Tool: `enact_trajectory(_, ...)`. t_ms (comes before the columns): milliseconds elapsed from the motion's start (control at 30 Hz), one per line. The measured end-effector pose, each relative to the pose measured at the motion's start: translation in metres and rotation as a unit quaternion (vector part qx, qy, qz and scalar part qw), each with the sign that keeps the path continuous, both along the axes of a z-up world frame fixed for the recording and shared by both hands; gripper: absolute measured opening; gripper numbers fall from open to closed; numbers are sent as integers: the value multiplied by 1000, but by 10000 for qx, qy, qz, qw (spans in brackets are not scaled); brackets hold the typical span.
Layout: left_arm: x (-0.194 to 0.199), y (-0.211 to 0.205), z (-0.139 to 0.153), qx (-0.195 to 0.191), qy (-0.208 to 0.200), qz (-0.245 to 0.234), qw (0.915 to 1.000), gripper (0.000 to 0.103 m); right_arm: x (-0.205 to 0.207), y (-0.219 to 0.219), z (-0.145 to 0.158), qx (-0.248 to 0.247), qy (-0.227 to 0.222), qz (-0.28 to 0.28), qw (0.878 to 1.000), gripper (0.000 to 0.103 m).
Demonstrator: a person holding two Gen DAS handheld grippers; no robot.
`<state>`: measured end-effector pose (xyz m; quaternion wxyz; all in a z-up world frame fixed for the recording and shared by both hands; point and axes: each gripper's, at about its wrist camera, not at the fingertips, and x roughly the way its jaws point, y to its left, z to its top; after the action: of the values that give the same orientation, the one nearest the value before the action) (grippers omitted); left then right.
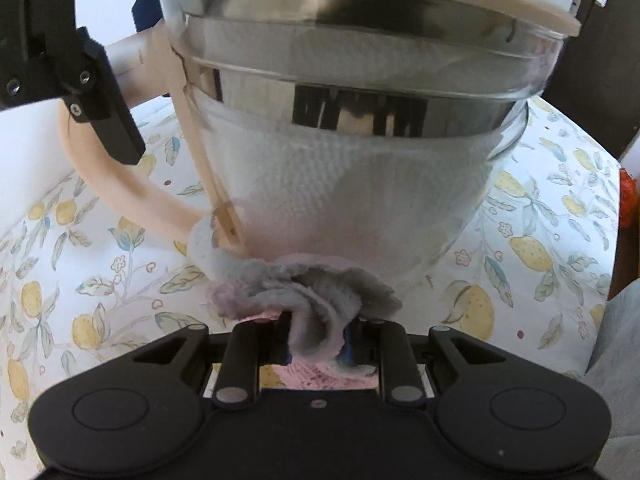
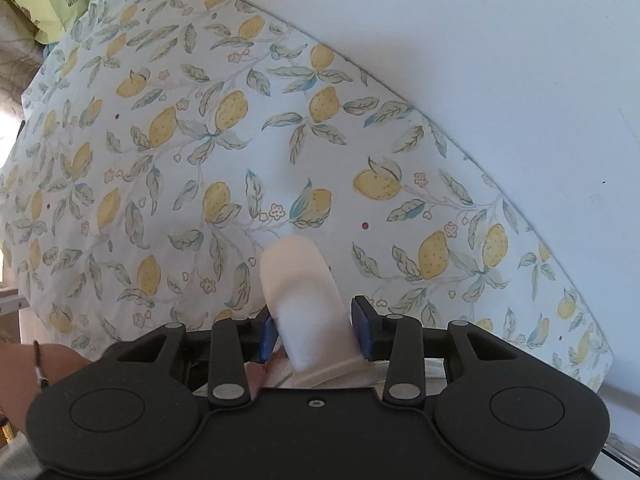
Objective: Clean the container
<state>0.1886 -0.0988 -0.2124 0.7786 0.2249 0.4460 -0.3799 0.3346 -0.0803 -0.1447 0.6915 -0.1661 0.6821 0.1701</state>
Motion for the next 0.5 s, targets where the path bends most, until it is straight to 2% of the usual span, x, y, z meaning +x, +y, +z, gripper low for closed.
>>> enact_trajectory(167, -8, 1, 6, -39, -57, 181, 9998, 20, 2, -2, 0, 20, 45, -53, 10000, 44)
enact_trajectory(500, -24, -5, 43, -142, -399, 255, 9988, 21, 11, -10, 0, 55, 59, -426, 9991, 44)
